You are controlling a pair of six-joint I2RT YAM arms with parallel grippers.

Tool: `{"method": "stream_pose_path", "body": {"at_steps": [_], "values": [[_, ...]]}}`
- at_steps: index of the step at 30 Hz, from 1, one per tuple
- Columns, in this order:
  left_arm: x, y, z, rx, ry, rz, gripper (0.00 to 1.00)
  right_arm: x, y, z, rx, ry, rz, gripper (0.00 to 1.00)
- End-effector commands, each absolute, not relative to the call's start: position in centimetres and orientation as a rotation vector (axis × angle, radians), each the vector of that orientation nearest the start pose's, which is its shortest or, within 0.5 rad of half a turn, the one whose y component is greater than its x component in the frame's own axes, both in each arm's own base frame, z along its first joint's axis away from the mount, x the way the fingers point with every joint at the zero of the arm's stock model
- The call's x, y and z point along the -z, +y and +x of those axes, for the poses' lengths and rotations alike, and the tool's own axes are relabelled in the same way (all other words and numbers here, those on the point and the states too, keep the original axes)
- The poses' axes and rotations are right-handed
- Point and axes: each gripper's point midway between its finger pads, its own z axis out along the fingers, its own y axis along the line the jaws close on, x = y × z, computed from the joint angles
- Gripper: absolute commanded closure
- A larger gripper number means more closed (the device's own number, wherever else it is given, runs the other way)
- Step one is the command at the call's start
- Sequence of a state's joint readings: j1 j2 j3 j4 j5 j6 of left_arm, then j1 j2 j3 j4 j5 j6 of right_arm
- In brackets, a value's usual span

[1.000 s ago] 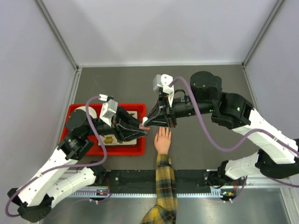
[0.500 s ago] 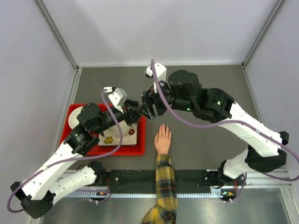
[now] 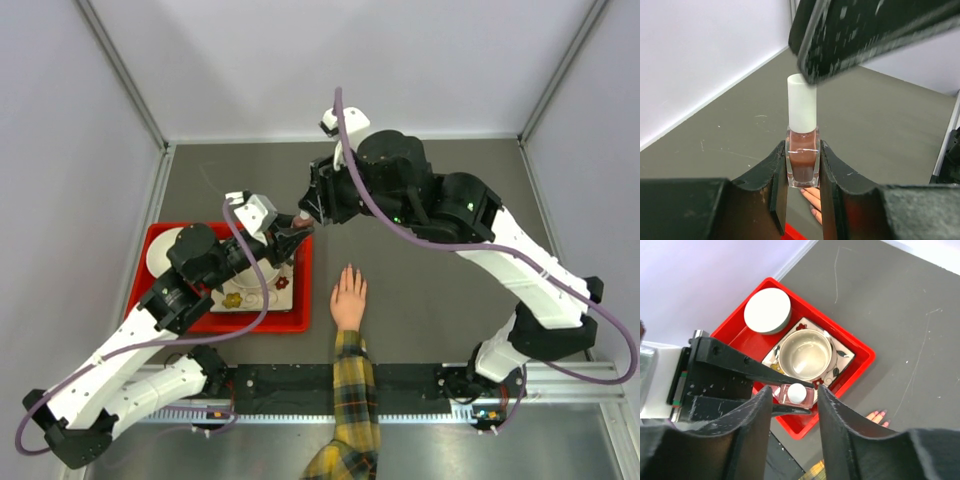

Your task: Paint the nails

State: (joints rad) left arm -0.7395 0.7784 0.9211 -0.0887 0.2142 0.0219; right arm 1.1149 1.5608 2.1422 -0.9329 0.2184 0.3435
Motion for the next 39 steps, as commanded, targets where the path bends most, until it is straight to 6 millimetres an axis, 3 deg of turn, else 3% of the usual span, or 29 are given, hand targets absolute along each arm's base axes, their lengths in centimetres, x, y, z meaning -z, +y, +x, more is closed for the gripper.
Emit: {"method": "stream_pose_path", "body": {"at_steps": [1, 5, 9, 18, 27, 39], "values": [[-38.5, -23.3, 20.6, 0.717, 1.302, 0.711, 1.0, -43.9, 36.5, 19.9, -0.789, 1.906, -0.635, 0.56], [-38.8, -23.2, 20.3, 0.729, 1.295, 0.71, 1.0, -43.2, 36.9, 20.0, -0.781, 1.923, -0.655, 0.56], [-38.7, -23.2, 20.2, 0.732, 1.299, 0.71, 1.0, -43.4, 36.7, 20.2, -0.771, 1.915, -0.642, 0.68], [-38.2, -23.3, 20.4, 0.731, 1.317, 0.713, 1.0, -43.8, 36.1, 19.9, -0.778, 1.903, -0.641, 0.67], [-38.0, -23.5, 20.4, 0.736, 1.328, 0.719, 1.0, -44.4, 35.4, 20.1, -0.752, 1.882, -0.634, 0.99], [-37.5, -24.3, 18.7, 0.838, 1.34, 0.763, 1.0, -44.7, 35.1, 19.8, -0.73, 1.812, -0.732, 1.0]]}}
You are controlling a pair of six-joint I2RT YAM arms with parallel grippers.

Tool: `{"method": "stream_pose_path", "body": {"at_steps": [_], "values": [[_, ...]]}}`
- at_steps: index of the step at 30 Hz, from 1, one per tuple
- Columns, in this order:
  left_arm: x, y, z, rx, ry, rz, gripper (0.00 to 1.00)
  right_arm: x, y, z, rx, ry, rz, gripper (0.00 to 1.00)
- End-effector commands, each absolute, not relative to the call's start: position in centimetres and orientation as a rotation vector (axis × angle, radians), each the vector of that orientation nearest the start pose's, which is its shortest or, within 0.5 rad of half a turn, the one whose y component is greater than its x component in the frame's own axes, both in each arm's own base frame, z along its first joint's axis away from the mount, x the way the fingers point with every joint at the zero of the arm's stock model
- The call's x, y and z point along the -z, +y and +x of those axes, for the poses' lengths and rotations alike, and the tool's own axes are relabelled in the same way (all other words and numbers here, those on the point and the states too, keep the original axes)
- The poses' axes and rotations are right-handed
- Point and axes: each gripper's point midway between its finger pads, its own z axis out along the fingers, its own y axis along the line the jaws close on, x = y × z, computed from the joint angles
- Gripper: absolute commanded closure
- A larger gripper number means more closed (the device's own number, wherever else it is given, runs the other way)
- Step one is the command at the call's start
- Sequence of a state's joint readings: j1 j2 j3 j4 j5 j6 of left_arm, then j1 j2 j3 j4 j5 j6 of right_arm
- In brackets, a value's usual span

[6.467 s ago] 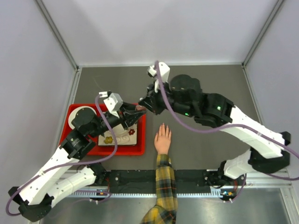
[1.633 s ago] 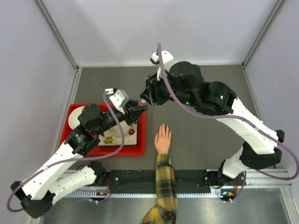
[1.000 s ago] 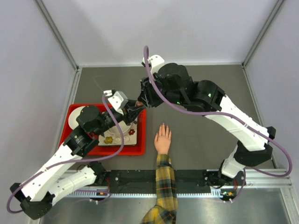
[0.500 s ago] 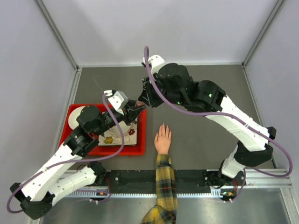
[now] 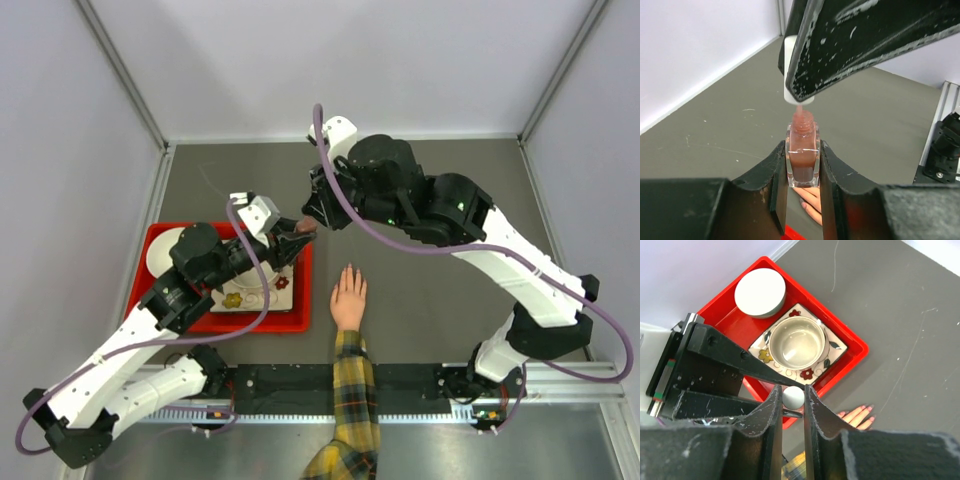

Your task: Paint the nails

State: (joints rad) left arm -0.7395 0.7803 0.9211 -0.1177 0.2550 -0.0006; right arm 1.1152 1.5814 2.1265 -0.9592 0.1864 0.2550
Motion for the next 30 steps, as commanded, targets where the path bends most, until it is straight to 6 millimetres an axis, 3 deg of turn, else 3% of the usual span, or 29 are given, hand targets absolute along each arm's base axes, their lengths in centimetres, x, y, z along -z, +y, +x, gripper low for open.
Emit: {"method": "stream_pose_path", "body": {"at_steps": [1, 18, 30], "values": [[-37.6, -24.2, 18.7, 0.835, 1.338, 0.759, 1.0, -44.8, 35.1, 19.8, -0.731, 1.808, -0.734, 1.0], [-37.4, -23.7, 18.8, 0.818, 1.345, 0.741, 1.0, -45.6, 35.6, 18.8, -0.811, 1.786, -0.738, 1.0], [-37.0, -23.2, 19.3, 0.783, 1.364, 0.714, 1.0, -46.4, 34.6, 18.5, -0.819, 1.778, -0.714, 1.0]]}}
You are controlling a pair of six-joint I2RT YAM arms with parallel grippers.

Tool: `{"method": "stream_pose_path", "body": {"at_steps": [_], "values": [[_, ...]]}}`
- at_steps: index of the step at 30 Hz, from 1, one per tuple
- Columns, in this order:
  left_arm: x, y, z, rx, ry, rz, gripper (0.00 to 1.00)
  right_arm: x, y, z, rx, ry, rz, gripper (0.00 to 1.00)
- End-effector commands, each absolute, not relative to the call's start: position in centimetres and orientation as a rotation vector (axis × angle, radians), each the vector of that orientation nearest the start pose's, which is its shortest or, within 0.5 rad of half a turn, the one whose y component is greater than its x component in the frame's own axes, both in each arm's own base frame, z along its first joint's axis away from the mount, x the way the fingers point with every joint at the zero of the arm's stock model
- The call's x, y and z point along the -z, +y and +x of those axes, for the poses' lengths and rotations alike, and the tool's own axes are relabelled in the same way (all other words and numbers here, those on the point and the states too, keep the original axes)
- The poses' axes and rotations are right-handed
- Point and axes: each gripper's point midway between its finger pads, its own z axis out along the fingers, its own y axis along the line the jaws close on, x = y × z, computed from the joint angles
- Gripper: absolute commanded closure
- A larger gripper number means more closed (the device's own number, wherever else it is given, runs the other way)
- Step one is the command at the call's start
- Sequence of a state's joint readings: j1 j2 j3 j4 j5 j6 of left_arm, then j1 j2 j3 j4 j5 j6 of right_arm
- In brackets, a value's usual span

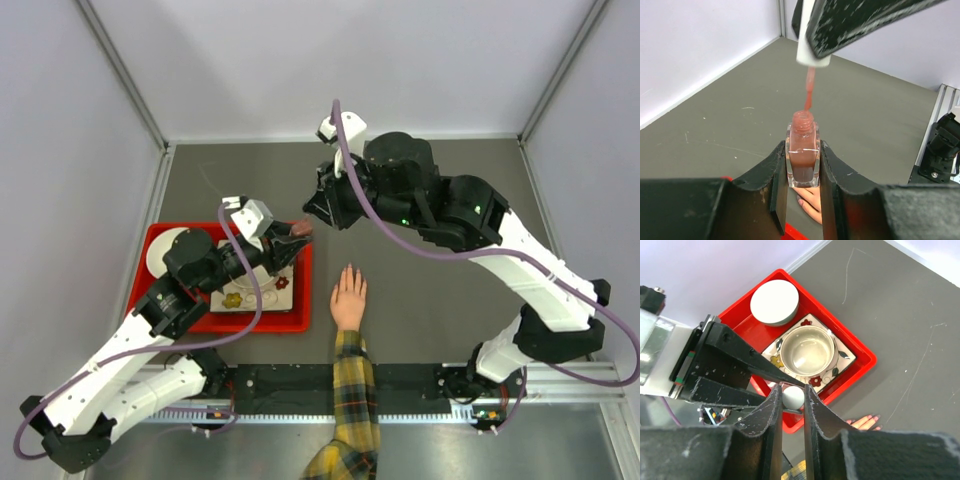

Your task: Paint the nails

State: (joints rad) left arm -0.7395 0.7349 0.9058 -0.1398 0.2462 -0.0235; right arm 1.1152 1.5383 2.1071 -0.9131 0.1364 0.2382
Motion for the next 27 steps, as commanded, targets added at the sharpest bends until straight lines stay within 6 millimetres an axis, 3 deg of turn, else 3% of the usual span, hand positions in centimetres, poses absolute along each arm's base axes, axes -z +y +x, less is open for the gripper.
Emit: {"method": "stream_pose_path", "body": {"at_steps": [1, 10, 17, 20, 21, 23, 25, 26, 27], "values": [[-36.9, -23.1, 19.3, 0.78, 1.366, 0.711, 1.0, -46.5, 34.5, 18.5, -0.821, 1.776, -0.71, 1.0], [-36.9, -22.6, 19.4, 0.764, 1.359, 0.682, 1.0, -47.0, 33.5, 19.0, -0.812, 1.774, -0.621, 1.0], [-38.4, -20.1, 19.8, 0.696, 1.337, 0.558, 1.0, -46.5, 32.5, 20.9, -0.744, 1.787, -0.495, 1.0], [-39.4, -18.8, 20.0, 0.654, 1.32, 0.496, 1.0, -45.7, 31.7, 22.5, -0.703, 1.809, -0.437, 1.0], [-39.6, -18.3, 20.4, 0.629, 1.323, 0.467, 1.0, -44.6, 31.6, 22.9, -0.686, 1.832, -0.439, 1.0], [-40.0, -17.8, 20.8, 0.611, 1.313, 0.425, 1.0, -43.8, 30.3, 24.7, -0.654, 1.849, -0.388, 1.0], [-40.4, -17.7, 21.1, 0.607, 1.298, 0.41, 1.0, -41.7, 29.9, 26.0, -0.644, 1.882, -0.388, 1.0], [-40.6, -17.8, 21.5, 0.6, 1.293, 0.393, 1.0, -41.5, 28.6, 27.1, -0.624, 1.878, -0.359, 1.0], [-40.8, -17.8, 21.7, 0.599, 1.28, 0.382, 1.0, -39.8, 28.8, 27.7, -0.637, 1.889, -0.377, 1.0]]}}
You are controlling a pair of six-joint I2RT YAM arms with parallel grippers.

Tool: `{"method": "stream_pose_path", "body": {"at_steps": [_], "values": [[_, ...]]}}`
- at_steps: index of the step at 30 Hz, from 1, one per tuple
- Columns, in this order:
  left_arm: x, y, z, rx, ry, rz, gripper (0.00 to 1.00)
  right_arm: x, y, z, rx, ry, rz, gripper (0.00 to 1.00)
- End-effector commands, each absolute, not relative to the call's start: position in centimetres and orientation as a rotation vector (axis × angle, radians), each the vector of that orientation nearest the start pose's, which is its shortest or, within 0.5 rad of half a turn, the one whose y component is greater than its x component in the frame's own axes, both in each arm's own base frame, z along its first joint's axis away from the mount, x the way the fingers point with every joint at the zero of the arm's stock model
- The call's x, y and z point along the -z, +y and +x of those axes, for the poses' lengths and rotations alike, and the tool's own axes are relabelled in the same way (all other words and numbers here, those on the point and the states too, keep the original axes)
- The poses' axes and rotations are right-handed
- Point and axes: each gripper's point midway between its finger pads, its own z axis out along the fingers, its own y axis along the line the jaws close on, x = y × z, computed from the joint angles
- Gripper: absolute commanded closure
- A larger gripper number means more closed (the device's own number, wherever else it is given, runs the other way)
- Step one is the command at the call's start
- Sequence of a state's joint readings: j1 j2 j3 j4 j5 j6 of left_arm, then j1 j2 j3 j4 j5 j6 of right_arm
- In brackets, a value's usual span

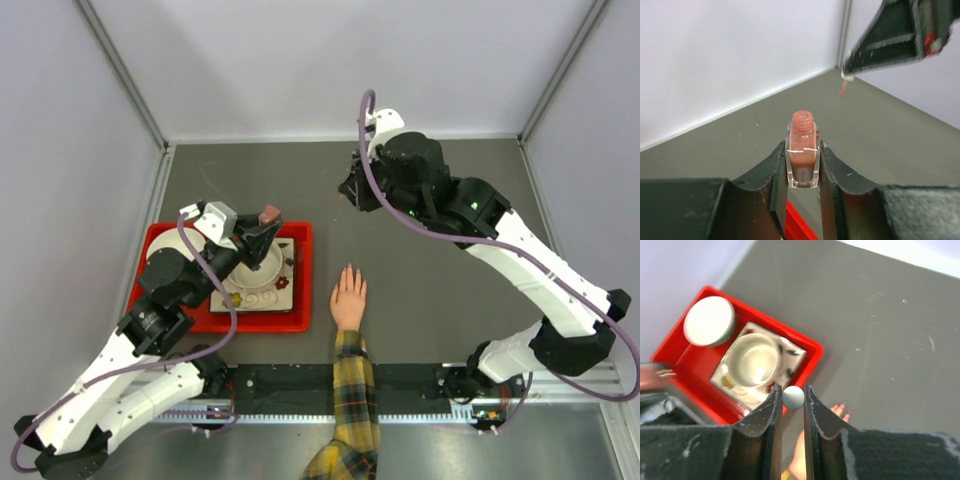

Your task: Paint the nails

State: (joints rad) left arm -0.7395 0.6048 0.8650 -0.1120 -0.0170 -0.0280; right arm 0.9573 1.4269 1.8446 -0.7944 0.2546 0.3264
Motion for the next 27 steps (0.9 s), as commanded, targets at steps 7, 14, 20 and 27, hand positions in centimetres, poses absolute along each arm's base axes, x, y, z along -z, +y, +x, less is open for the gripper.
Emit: {"method": "stream_pose_path", "body": {"at_steps": [7, 14, 20, 27], "values": [[-42.0, -18.5, 24.0, 0.54, 1.198, 0.345, 1.0, -33.1, 28.7, 29.3, -0.609, 1.937, -0.461, 1.0], [-42.9, -19.6, 27.8, 0.482, 1.246, 0.251, 1.0, -28.0, 28.3, 30.1, -0.727, 2.004, -0.437, 1.0], [-44.2, -21.1, 30.4, 0.433, 1.327, 0.255, 1.0, -23.1, 28.4, 30.8, -0.768, 2.17, -0.485, 1.0], [-46.3, -20.5, 33.5, 0.377, 1.329, 0.101, 1.0, -20.1, 27.0, 31.5, -0.723, 2.259, -0.54, 1.0]]}}
